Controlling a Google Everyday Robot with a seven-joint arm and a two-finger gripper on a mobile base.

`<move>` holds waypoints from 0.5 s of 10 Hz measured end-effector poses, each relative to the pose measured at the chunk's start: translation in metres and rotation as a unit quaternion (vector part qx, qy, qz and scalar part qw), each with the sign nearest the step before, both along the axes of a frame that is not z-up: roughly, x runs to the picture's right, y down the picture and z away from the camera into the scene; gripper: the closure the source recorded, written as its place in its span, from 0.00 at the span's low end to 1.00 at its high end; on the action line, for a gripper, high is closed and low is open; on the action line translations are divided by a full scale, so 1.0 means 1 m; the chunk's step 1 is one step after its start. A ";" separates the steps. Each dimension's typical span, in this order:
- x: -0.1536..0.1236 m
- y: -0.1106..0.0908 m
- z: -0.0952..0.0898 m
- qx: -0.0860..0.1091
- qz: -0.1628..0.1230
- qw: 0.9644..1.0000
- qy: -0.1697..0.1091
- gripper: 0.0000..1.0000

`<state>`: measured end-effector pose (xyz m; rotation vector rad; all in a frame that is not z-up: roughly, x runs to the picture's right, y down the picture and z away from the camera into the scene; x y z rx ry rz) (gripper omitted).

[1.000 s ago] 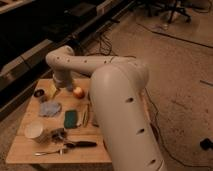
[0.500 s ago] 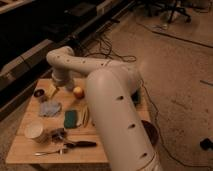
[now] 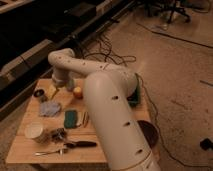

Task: Place towel in plastic cup

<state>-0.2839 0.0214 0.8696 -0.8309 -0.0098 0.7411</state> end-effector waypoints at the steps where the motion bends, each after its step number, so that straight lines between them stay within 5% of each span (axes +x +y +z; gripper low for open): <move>1: -0.003 0.006 0.002 -0.002 -0.009 1.000 -0.001 0.20; 5: -0.030 0.031 0.011 0.001 -0.046 0.999 -0.011 0.20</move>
